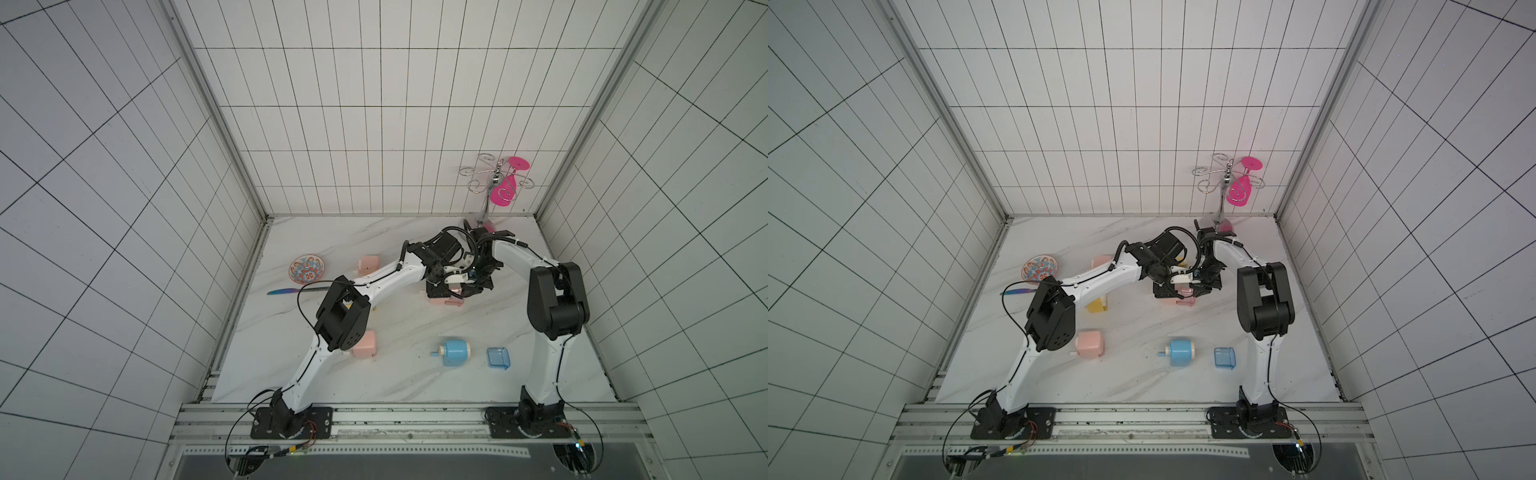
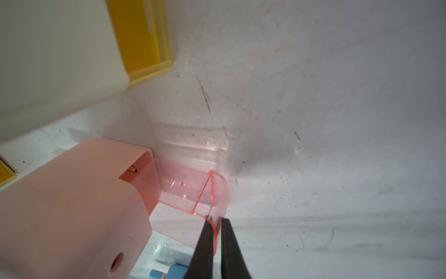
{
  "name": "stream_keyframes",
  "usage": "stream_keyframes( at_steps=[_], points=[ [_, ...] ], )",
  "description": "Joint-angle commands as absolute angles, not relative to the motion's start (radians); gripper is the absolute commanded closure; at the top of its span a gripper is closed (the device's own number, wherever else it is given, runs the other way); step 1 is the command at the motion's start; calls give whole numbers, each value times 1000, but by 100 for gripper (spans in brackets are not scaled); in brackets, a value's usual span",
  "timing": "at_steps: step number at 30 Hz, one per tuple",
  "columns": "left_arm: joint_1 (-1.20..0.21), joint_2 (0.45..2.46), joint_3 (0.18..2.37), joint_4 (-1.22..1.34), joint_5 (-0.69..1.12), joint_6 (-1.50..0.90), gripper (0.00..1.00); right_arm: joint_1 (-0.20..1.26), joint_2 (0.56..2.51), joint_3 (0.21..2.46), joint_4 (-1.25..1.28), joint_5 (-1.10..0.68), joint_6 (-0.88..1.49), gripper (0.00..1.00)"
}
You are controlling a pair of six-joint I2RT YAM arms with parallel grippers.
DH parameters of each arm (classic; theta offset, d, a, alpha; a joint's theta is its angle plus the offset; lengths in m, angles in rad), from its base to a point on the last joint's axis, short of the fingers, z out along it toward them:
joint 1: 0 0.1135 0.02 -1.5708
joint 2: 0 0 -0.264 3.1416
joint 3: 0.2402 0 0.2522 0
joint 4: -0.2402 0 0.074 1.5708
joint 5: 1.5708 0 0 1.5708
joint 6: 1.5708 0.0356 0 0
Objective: Put the tray back into the pencil sharpener
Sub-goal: Close the container of the pencil sharpener.
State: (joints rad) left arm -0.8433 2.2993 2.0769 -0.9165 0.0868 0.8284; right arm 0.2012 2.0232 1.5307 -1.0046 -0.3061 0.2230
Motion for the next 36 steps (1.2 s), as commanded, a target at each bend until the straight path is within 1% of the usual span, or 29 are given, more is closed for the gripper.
stream_keyframes(
  at_steps=[1, 24, 36],
  points=[
    [-840, 2274, 2067, -909, 106, 847, 26, 207, 2037, 1534, -1010, -335, 213, 90],
    [-839, 2304, 2059, -939, 136, 845, 38, 197, 2026, 1513, -987, -357, 217, 90],
    [-839, 2316, 2061, -944, 149, 845, 39, 167, 2014, 1462, -926, -439, 230, 90]
  ],
)
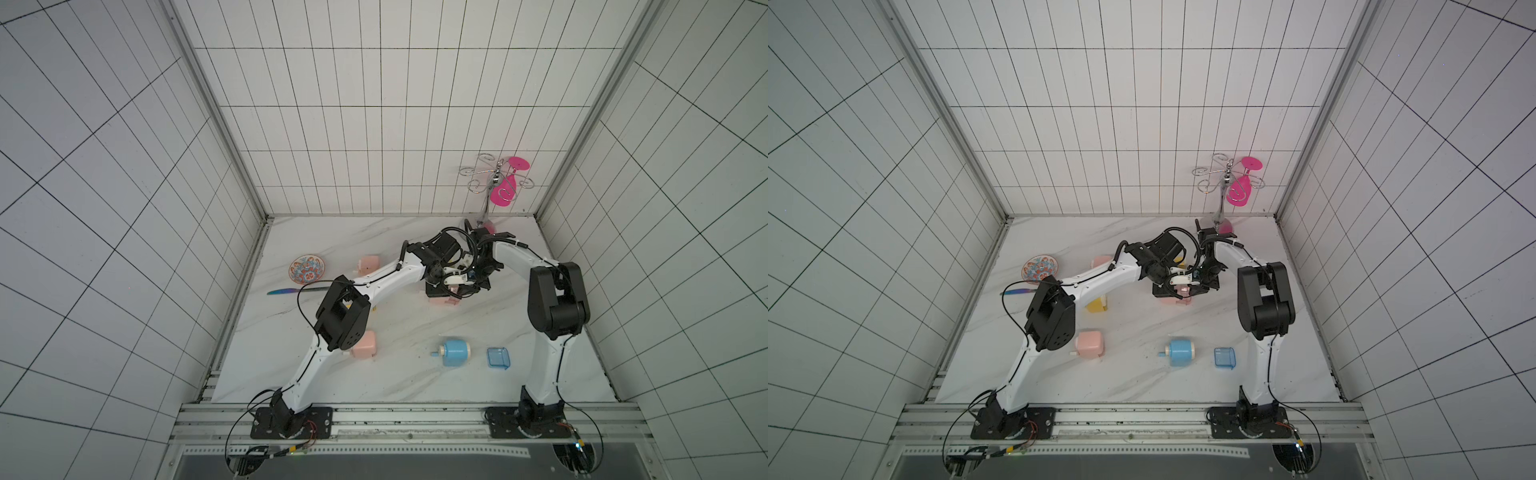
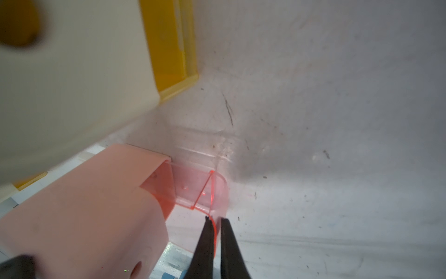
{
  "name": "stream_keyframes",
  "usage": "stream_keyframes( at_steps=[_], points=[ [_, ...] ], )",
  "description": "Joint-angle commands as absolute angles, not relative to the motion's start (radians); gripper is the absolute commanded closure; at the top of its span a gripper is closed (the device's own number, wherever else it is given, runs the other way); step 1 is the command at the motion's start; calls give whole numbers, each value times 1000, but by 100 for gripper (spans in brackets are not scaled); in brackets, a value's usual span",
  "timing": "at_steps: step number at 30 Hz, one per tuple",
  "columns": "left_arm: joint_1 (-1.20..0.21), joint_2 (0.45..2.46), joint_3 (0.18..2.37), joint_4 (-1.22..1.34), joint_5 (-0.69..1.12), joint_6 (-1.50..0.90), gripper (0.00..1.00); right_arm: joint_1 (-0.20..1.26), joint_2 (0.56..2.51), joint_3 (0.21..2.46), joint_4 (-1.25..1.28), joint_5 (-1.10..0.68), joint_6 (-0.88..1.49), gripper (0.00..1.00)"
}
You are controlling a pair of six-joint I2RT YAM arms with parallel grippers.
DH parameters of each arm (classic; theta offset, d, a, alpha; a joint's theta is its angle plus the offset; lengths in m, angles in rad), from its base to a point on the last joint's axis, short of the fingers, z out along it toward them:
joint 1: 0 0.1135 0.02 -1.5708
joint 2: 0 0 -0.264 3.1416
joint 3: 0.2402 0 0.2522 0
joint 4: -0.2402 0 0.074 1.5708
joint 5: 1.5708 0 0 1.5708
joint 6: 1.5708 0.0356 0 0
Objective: Put the tray back into the pencil sharpener
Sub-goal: Close the container of the pencil sharpener.
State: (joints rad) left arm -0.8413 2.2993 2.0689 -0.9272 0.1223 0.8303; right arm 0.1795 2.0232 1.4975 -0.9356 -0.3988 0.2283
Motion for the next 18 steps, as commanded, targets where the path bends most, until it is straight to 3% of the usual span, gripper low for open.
stream_keyframes(
  at_steps=[1, 6, 18],
  points=[
    [-838, 2318, 2061, -945, 150, 845, 39, 166, 2015, 1458, -922, -445, 230, 90],
    [-838, 2318, 2065, -944, 150, 845, 39, 165, 2020, 1452, -914, -446, 230, 89],
    [-839, 2318, 2066, -945, 149, 844, 39, 163, 2014, 1456, -914, -439, 235, 71]
  ],
)
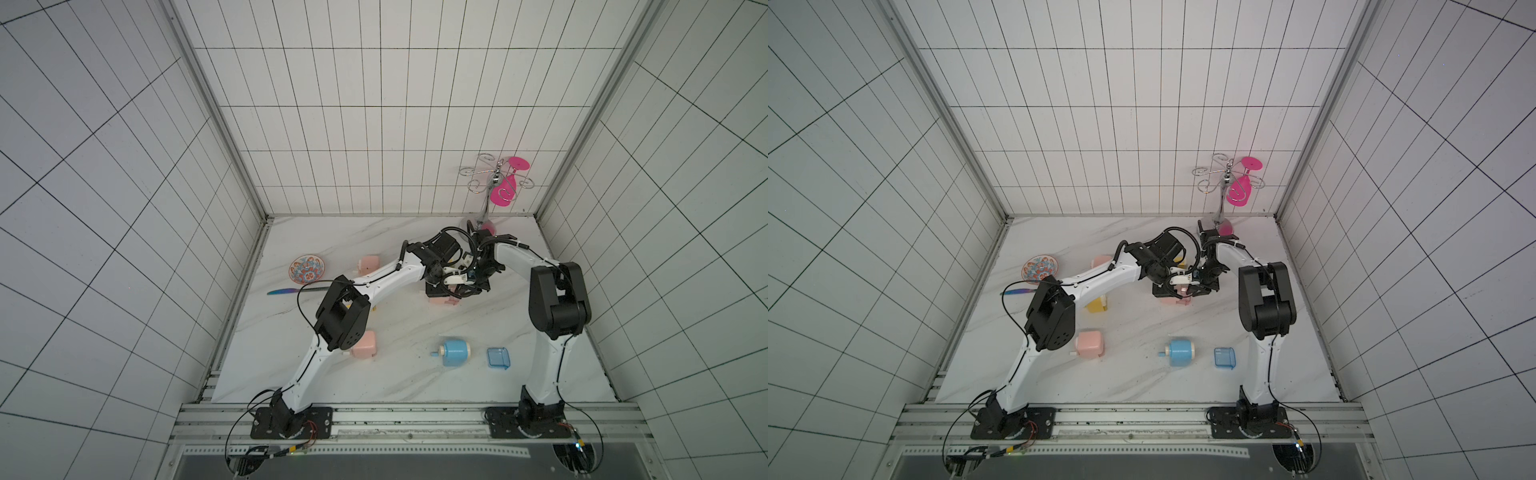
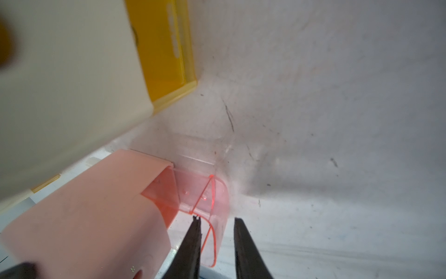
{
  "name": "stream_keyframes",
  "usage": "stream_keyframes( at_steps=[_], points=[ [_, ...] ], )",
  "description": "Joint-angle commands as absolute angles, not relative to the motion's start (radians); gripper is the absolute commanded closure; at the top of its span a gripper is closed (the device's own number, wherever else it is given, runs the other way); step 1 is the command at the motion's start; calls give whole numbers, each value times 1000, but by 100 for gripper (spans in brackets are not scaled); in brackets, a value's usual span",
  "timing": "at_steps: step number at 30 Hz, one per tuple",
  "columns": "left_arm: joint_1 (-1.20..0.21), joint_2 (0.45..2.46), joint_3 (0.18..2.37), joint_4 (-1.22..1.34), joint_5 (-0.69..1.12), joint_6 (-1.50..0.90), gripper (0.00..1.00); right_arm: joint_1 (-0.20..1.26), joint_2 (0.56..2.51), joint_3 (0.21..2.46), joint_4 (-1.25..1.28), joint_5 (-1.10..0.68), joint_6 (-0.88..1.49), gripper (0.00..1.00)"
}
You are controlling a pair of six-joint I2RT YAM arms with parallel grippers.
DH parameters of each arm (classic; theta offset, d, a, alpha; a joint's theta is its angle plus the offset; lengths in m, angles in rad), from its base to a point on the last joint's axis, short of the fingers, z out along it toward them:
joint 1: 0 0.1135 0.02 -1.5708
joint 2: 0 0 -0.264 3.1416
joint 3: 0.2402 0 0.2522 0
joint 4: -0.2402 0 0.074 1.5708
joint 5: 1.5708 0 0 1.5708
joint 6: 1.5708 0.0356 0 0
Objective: Put the tray back into the pencil sharpener
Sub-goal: Close the container of the pencil sharpener.
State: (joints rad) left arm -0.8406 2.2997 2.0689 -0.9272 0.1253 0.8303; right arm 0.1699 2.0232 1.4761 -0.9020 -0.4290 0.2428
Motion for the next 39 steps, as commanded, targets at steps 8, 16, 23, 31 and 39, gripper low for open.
stream_keyframes(
  at_steps=[8, 16, 23, 31, 39],
  points=[
    [-839, 2313, 2065, -946, 148, 844, 38, 133, 1956, 1415, -882, -453, 259, 66],
    [-840, 2301, 2067, -940, 143, 842, 29, 76, 1838, 1290, -770, -464, 326, 65],
    [-841, 2256, 2055, -897, 98, 835, 16, 49, 1754, 1196, -711, -454, 360, 65],
    [-850, 2073, 1999, -810, 83, 752, 12, 39, 1654, 1151, -715, -441, 397, 66],
    [-818, 1873, 1863, -776, 113, 466, 13, 40, 1653, 1152, -720, -472, 409, 65]
  ],
)
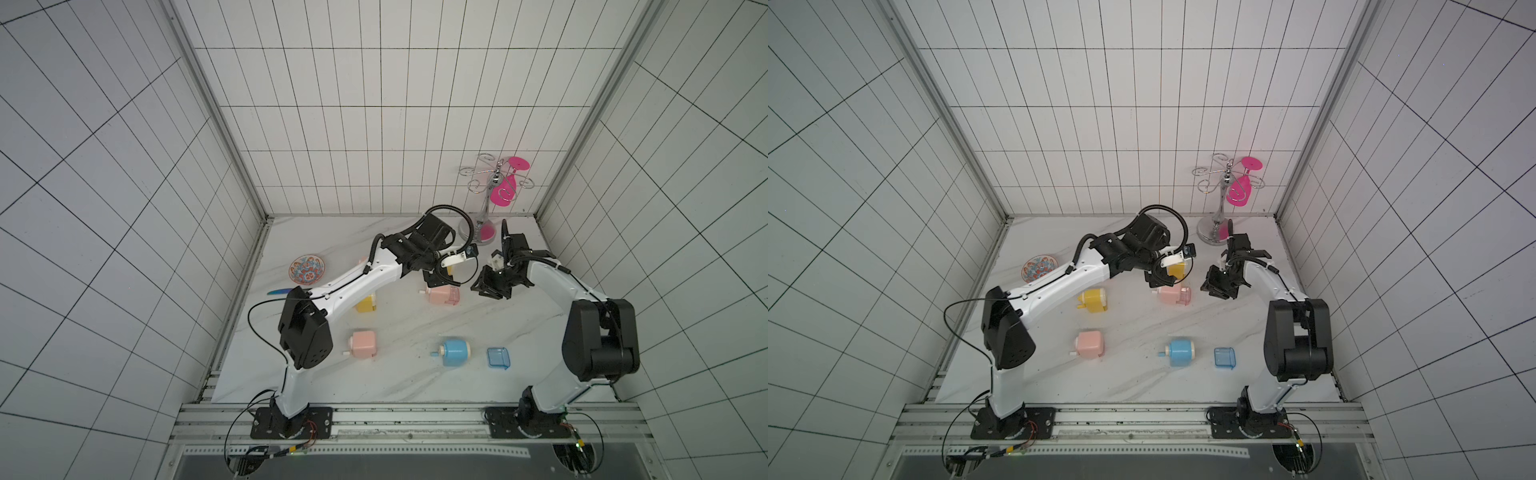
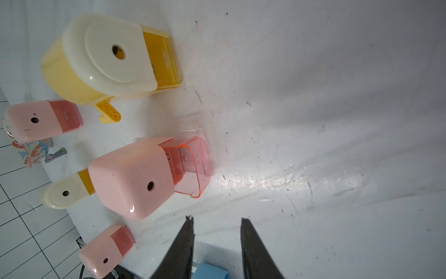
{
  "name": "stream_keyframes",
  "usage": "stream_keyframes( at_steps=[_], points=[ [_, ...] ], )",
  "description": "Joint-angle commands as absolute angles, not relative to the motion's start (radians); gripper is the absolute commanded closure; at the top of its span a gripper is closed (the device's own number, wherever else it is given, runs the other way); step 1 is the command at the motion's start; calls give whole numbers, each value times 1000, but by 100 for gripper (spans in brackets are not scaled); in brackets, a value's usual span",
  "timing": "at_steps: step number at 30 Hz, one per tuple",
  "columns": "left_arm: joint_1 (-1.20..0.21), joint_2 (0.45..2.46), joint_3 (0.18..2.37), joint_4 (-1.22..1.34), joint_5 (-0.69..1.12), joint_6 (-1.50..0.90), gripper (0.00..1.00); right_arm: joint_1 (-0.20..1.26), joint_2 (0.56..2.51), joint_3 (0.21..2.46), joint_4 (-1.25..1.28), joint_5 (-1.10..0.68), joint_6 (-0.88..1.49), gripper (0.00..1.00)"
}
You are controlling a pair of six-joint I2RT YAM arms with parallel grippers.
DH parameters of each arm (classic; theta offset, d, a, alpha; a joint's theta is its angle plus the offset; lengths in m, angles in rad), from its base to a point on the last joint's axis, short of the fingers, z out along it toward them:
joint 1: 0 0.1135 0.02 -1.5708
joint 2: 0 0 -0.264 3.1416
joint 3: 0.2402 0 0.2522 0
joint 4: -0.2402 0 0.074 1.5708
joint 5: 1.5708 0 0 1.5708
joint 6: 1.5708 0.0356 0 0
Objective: Put the tray back into the pencil sharpener
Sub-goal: Close the container of the pencil sharpener.
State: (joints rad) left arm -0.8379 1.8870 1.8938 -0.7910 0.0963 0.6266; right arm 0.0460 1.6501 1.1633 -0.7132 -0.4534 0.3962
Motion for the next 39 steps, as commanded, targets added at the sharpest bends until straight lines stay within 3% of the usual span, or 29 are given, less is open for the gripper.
stream_keyframes(
  at_steps=[1, 7, 11, 32, 39],
  points=[
    [-806, 1877, 1870, -800, 123, 394, 14, 40, 1657, 1156, -723, -472, 408, 65],
    [-743, 1953, 1927, -959, 312, 41, 15, 40, 1682, 1173, -723, -471, 403, 66],
    [-739, 1946, 1845, -903, 419, -111, 13, 38, 1698, 1182, -724, -466, 394, 66],
    [-719, 2181, 1878, -887, 335, -351, 21, 38, 1779, 1201, -691, -476, 388, 67],
    [-712, 2194, 1860, -826, 387, -385, 26, 35, 1815, 1224, -670, -512, 401, 75]
  ],
)
